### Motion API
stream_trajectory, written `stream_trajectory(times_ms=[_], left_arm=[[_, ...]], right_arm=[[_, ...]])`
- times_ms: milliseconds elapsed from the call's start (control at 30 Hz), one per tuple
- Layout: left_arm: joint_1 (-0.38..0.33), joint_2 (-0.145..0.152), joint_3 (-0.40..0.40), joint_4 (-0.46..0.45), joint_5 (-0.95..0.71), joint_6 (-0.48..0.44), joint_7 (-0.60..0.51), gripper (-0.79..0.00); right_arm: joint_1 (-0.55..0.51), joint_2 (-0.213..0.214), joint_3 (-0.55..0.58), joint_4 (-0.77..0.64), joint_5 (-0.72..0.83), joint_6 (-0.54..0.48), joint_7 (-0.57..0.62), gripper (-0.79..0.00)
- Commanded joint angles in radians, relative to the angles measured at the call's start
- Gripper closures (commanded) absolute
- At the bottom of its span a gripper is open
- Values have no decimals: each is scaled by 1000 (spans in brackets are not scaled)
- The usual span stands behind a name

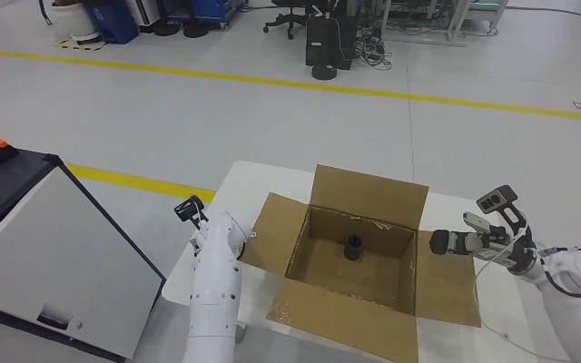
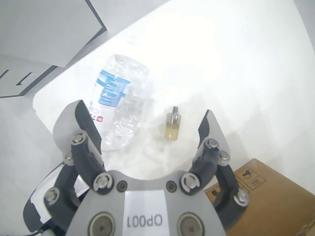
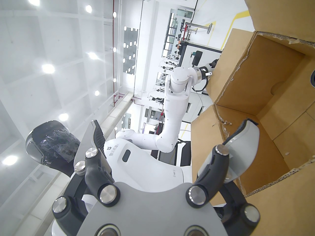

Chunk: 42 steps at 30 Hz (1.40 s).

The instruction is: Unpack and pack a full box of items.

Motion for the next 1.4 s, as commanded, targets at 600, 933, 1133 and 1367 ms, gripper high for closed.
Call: stream_trajectory(times_ms=[600, 933, 1133, 1367], left_arm=[[96, 36, 98, -345, -29, 170, 170, -785], [321, 100, 195, -682, 43, 122, 121, -785], [358, 107, 174, -758, 151, 58, 58, -785], [419, 116, 168, -890, 190, 26, 25, -785]], right_arm=[[0, 0, 0, 0, 0, 0, 0, -785], [0, 0, 0, 0, 0, 0, 0, -785], [0, 0, 0, 0, 0, 0, 0, -785], [0, 0, 0, 0, 0, 0, 0, -785]])
